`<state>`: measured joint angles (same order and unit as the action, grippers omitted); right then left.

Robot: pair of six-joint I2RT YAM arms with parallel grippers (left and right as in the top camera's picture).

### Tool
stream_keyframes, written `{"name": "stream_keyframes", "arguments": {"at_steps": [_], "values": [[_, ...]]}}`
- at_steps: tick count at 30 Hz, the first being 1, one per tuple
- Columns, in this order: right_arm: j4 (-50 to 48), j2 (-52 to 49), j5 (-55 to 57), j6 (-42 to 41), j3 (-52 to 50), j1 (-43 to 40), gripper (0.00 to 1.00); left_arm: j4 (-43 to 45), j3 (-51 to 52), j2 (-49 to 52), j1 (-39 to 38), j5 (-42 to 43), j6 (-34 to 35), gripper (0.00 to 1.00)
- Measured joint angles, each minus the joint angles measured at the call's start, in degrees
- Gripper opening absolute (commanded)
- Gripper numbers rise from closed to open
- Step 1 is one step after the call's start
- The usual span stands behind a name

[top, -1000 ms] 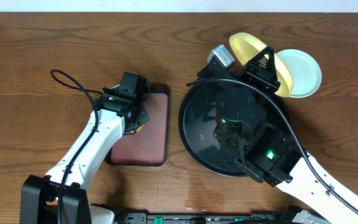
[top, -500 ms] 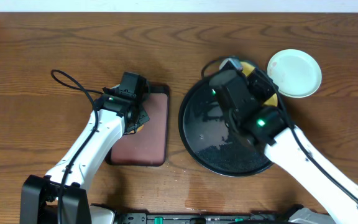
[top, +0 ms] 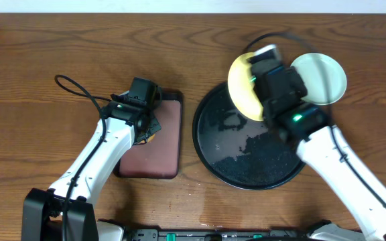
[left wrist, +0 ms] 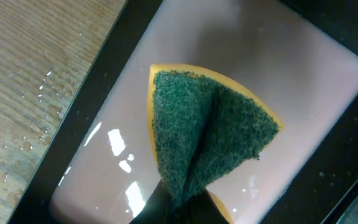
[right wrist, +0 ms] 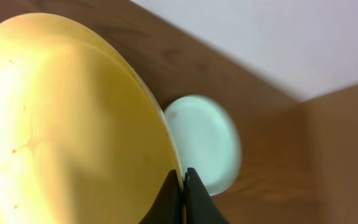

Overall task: Clean dirty plates on tray and stack at the side
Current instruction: 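Lower the yellow plate onto the green plate stack with right gripper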

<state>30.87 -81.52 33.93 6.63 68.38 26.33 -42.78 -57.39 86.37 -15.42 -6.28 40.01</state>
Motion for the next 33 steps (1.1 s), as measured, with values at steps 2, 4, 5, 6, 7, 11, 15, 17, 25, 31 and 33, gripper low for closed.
{"name": "stream_keyframes", "arguments": {"at_steps": [2, 4, 5, 6, 7, 11, 15, 17, 25, 31, 33], "values": [[-0.76, -0.09, -7.58, -5.77, 0.0, -5.53, 0.01, -0.02, 0.0, 0.0, 0.0, 0.0, -0.02, 0.07], [-1.51, -0.09, -14.16, -10.69, 0.0, -11.5, 0.01, 0.0, 0.0, 0.0, 0.0, 0.0, 0.0, 0.08], [-1.57, -0.09, -17.25, -13.11, 0.0, -14.8, 0.01, -0.02, 0.0, 0.0, 0.0, 0.0, 0.0, 0.07], [-1.53, -0.11, -19.71, -15.39, 0.0, -18.21, 0.01, 0.0, 0.0, 0.0, 0.0, 0.0, 0.0, 0.07], [-1.6, -0.2, -21.64, -17.42, 0.0, -21.73, 0.01, 0.04, 0.0, 0.0, 0.0, 0.02, 0.0, 0.08], [-1.97, -2.01, -25.79, -24.22, 0.02, -34.77, 0.02, 0.55, 0.0, 0.0, 0.0, 0.0, -0.02, 0.07], [-2.21, -6.75, -28.0, -29.7, 0.02, -43.17, 0.02, 0.79, 0.0, 0.0, 0.0, 0.0, -0.02, 0.07], [-3.3, -9.68, -29.4, -31.56, 0.02, -45.4, 0.02, 0.81, 0.0, 0.0, 0.0, 0.0, 0.0, 0.07], [-10.56, -19.56, -33.77, -35.06, 0.02, -46.66, 0.59, 1.09, 0.0, 0.0, 0.0, 0.0, 0.0, 0.07], [-11.06, -22.49, -39.26, -35.26, 0.02, -46.66, 0.85, 1.11, 0.0, 0.0, 0.0, 0.0, -0.02, 0.07], [-11.19, -22.4, -42.16, -34.77, 0.02, -46.66, 0.85, 1.11, 0.0, 0.0, 0.0, 0.0, -0.02, 0.08]]}}
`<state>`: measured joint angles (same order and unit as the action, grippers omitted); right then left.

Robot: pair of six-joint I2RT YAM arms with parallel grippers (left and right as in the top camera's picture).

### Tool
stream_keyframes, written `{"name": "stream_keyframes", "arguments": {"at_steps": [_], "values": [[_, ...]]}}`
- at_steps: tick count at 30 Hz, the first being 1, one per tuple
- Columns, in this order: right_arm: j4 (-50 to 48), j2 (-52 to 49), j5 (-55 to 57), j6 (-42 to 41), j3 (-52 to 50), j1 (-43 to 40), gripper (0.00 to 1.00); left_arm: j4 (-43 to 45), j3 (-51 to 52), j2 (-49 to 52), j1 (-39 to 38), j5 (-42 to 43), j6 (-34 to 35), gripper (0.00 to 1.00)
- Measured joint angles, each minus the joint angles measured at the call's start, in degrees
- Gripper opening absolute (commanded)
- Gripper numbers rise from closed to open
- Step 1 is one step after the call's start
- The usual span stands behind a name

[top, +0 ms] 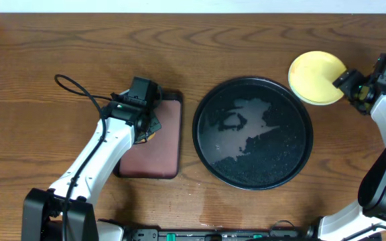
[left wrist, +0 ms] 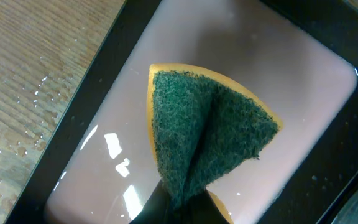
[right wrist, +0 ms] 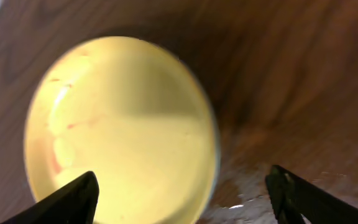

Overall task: Clean dirty plates on tray and stack at the side
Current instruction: 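Lower the yellow plate onto the green plate stack with right gripper, then open the right gripper and withdraw it down-right from the stack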

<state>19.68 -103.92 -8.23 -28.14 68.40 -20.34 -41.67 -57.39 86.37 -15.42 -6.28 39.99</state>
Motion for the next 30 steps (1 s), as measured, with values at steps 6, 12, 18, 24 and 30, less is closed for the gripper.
{"name": "stream_keyframes", "arguments": {"at_steps": [6, 12, 18, 24, 30], "values": [[2.47, 4.92, -9.22, 1.16, 0.0, 0.17, 0.9, 1.77, 0.28, 0.09, 0.0, 0.0, 0.0, 0.07], [10.88, 19.56, -12.35, 3.54, 0.07, 2.91, 0.92, 2.58, 0.83, 2.34, 0.0, -0.02, 0.0, 0.08], [23.17, 28.28, -13.73, 7.02, 0.15, 7.15, 0.95, 2.97, 0.85, 5.44, 0.02, 0.7, -0.26, 0.36], [28.57, 31.45, -13.88, 9.25, 0.13, 10.12, 0.97, 2.47, 0.9, 7.61, 0.09, 4.26, -1.2, 0.69], [30.51, 35.6, -14.16, 14.32, 0.11, 14.45, 0.99, -2.78, -1.14, 4.42, 1.05, 5.07, -1.97, 0.69]]}}
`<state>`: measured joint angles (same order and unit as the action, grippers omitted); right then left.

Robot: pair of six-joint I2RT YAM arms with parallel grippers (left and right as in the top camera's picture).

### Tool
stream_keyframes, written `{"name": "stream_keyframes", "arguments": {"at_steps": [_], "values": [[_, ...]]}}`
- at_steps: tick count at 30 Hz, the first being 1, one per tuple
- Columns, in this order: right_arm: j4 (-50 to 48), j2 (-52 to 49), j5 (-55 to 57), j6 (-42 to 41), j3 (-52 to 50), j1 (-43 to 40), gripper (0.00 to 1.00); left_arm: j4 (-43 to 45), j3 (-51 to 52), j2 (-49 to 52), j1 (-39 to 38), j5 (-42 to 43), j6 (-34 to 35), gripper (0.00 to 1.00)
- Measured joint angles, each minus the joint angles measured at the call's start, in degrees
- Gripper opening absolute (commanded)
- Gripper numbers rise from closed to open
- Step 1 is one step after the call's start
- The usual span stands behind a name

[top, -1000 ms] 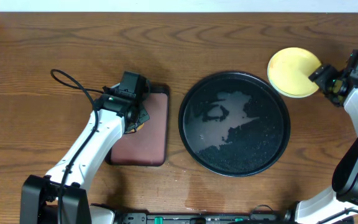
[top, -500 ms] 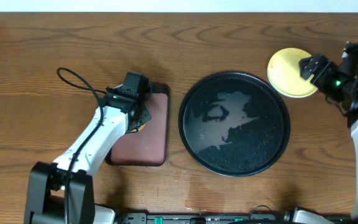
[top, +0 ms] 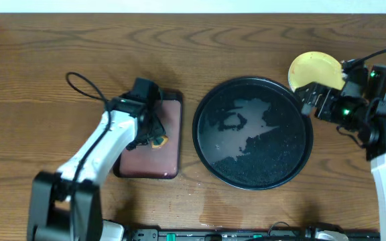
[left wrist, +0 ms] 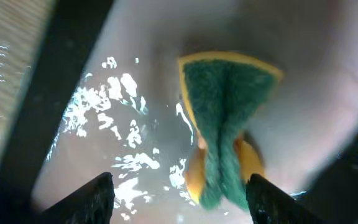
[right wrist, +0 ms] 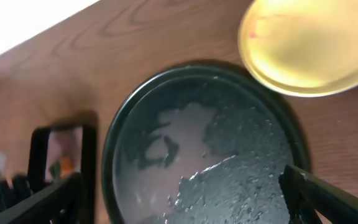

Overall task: Clean dirty plates on tray and stack at the side
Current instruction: 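Open the right gripper and withdraw it down-right from the stack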

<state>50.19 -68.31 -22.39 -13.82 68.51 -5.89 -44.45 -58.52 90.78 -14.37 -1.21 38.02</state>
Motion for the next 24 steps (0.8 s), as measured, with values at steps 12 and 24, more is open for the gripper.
{"name": "stream_keyframes", "arguments": {"at_steps": [12, 24], "values": [[9.7, 9.99, -4.57, 9.33, 0.0, 5.79, 0.85, -6.21, -4.02, -23.87, 0.09, 0.48, -0.61, 0.73], [18.36, 23.78, -8.09, 15.72, 0.0, 8.5, 0.99, -11.52, -4.02, -26.75, 0.09, 0.9, -0.81, 0.82]]}}
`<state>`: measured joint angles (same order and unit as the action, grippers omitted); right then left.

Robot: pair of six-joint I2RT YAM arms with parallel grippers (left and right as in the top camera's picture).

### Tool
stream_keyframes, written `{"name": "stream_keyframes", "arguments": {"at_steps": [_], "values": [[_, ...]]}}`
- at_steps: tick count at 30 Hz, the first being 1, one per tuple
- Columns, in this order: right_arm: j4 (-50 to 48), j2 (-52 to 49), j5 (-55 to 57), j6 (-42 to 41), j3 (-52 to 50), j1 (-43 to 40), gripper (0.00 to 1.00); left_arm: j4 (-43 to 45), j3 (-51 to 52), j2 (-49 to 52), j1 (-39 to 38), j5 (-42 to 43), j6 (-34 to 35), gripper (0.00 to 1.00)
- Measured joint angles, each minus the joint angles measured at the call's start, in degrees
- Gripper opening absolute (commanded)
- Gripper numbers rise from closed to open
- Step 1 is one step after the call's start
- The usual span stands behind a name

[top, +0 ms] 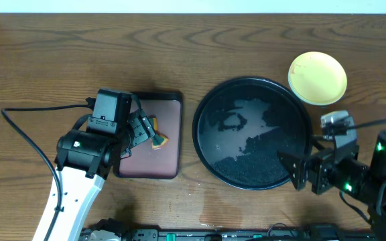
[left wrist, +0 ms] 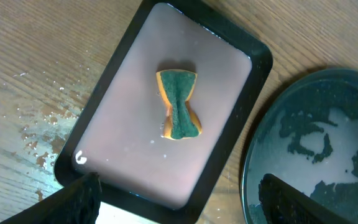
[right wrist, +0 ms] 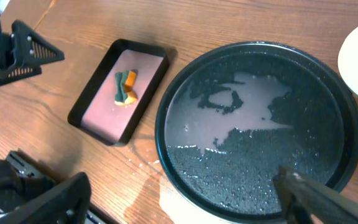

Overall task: Clean dirty plates on tray and stack at the side
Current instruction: 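Open the right gripper and withdraw it down-right from the stack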

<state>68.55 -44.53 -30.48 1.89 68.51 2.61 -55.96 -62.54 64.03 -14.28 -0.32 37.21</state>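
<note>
A yellow plate [top: 317, 77] lies flat on the table at the back right, beside the round black tray [top: 246, 167]; its edge shows in the right wrist view. The tray [right wrist: 260, 162] holds only water and foam. A green and yellow sponge [left wrist: 179, 113] lies pinched in the middle in the small rectangular tray [left wrist: 135, 155] of pinkish water. My left gripper [left wrist: 179, 211] hangs open, high above that tray's near edge. My right gripper [right wrist: 179, 211] is open and raised off the round tray's front right [top: 299, 173].
Water drops and a wet patch lie on the wood [right wrist: 166, 180] in front of the round tray and left of the rectangular tray [left wrist: 39, 134]. A black cable [top: 39, 110] runs left from the left arm. A white wall borders the table's far edge.
My left gripper has lifted from close over the sponge to high above the rectangular tray. My right gripper has drawn back from beside the yellow plate to the table's front right.
My left gripper was shut on the sponge over the rectangular tray while my right held the yellow plate on edge above the round tray. Then the plate lay on the pale green plate, released. Then the sponge lay released in the water. Now both grippers are withdrawn, open.
</note>
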Motion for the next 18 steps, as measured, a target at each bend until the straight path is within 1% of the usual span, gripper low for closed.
{"name": "stream_keyframes", "arguments": {"at_steps": [14, 18], "values": [[0.2, 1.07, -0.2, -1.33, -0.02, 0.0, 0.99, 0.02, 0.0, 0.0, -0.02, 0.0, 0.0, 0.83], [3.39, 1.07, 0.02, -1.44, -0.02, 0.0, 0.99, 0.02, 0.0, 0.0, -0.02, 0.0, 0.0, 0.83]]}}
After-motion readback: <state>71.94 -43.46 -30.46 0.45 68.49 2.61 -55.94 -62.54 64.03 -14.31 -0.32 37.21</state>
